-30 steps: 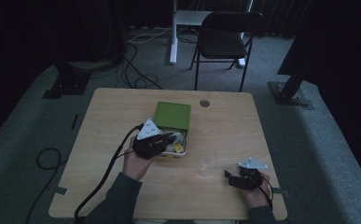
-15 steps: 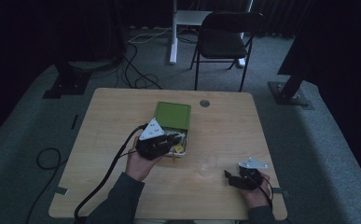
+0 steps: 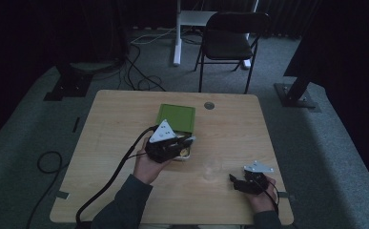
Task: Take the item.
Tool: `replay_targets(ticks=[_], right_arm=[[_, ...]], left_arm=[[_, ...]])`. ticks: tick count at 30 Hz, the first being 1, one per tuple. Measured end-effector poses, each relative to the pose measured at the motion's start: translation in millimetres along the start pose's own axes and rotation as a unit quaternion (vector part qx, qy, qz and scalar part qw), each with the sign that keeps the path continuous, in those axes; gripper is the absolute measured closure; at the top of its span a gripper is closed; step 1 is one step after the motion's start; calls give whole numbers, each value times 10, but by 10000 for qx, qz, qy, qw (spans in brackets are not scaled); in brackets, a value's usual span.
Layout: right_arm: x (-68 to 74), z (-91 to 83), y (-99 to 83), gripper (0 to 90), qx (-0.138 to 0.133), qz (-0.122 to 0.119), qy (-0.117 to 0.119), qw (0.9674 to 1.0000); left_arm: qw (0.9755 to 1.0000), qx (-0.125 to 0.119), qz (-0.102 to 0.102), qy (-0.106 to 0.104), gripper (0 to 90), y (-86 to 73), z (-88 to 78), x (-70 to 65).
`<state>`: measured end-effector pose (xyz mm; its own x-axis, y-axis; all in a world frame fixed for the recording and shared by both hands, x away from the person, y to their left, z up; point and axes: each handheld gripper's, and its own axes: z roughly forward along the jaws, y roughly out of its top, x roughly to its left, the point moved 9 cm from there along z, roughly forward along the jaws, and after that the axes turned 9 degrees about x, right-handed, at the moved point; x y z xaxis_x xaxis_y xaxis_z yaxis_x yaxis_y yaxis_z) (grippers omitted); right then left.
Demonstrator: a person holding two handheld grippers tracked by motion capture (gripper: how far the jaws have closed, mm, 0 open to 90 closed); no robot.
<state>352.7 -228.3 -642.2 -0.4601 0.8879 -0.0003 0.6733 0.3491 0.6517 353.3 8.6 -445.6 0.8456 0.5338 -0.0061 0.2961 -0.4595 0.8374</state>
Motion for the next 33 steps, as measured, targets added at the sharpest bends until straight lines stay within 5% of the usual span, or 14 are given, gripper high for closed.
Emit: replay_targets(ticks=[20, 33], right_arm=[[0, 0, 0, 267, 0, 1, -1, 10000], [0, 0, -1, 267, 0, -1, -6, 10000]], left_arm=[[9998, -56, 36, -200, 831, 153, 139, -84], [9987, -147, 181, -453, 829, 330, 286, -280]])
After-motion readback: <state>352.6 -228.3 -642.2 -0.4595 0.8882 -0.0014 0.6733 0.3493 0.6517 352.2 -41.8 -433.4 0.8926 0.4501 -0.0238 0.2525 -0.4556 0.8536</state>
